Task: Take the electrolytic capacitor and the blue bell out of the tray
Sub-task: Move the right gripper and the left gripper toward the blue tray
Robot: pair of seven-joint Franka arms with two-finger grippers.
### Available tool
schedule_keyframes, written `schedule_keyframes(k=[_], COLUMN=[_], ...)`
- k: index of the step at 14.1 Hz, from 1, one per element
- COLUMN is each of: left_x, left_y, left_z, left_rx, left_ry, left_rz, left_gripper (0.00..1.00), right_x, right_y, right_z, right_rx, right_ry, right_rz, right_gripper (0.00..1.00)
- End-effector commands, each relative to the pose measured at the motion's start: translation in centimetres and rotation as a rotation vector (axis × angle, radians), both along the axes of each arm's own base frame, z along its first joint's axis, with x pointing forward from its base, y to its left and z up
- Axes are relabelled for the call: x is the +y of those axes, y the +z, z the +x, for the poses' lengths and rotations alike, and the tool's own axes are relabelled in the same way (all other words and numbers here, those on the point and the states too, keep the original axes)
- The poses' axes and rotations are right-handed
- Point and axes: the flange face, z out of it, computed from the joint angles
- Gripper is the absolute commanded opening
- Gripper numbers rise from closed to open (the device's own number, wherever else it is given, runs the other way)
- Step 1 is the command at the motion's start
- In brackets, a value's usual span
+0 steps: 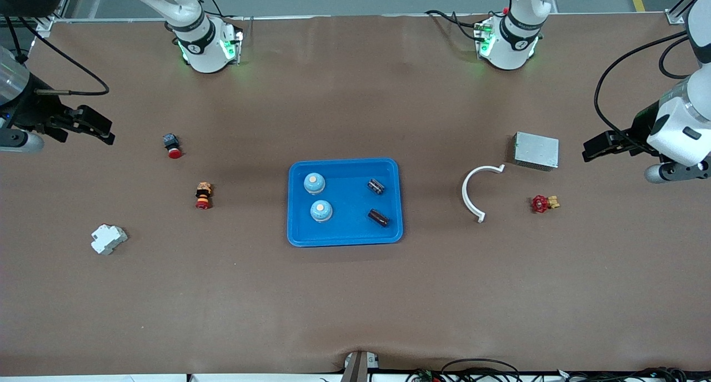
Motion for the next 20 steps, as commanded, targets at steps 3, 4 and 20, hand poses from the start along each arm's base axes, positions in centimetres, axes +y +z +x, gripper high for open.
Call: schedule_keyframes(k=[3,4,20], left_x=[-0.2,-0.5,-17.7], left_y=[-0.3,-0.4,-7.3], left_z=[0.6,0.7,-0.8], left_rx=[0.000,0.002,0.170], left_ry=[-0.004,-0.008,0.201], left_rz=[0.006,0.006,-0.055], left_gripper=[1.00,1.00,1.00], right_x=[0.5,0.5,22.7], right_y=[0.7,0.5,-17.1], right_z=[-0.1,0.0,-4.1], right_rx=[-0.030,-0.031,0.003], right_ry=[0.022,0.022,-0.170], right_rz=[-0.014,-0.014,0.059], right_gripper=[1.00,1.00,1.00])
